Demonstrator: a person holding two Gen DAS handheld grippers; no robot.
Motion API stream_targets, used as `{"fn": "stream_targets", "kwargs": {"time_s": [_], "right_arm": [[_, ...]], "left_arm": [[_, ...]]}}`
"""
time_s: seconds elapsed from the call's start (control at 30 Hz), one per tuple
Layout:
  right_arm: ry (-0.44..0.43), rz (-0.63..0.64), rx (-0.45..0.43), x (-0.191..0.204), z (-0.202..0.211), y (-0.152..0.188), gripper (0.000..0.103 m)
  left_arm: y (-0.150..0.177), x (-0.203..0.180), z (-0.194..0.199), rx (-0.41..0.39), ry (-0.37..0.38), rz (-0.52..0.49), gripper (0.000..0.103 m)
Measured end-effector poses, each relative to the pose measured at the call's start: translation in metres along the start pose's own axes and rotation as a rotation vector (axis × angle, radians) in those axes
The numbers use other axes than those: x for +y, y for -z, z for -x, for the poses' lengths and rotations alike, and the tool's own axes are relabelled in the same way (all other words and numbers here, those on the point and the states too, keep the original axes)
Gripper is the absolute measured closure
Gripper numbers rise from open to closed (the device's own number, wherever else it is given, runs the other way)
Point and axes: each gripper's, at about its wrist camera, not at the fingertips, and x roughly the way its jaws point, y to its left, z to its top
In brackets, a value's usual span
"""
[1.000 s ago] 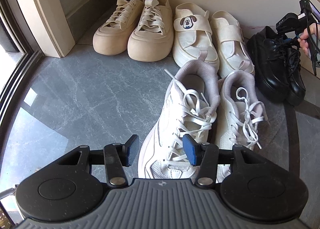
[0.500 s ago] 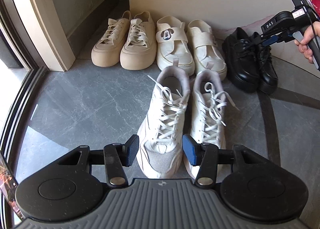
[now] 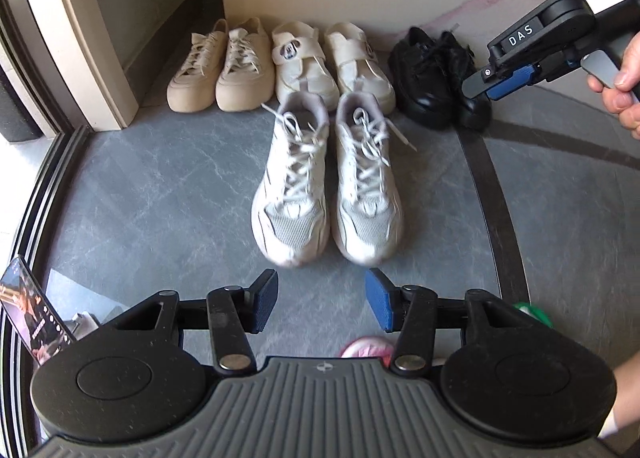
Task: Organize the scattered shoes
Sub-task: 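Move both grippers to the red Nike sneakers and grasp one each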
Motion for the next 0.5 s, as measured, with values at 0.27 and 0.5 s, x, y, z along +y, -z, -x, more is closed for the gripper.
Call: {"fn": "stream_targets", "kwargs": {"time_s": [0.27, 0.5], "right_arm": [[-0.047, 0.027, 0.104, 0.046, -0.008, 0.093, 0.069], [-0.062, 0.006, 0.266, 0.064, -0.040, 0.159, 0.069]], "left_arm": [[0.049, -0.007, -0.027, 0.162, 0.037, -0.095, 0.056], [0.086, -0.008, -0.060, 0.288, 0.031, -0.119, 0.056]]}}
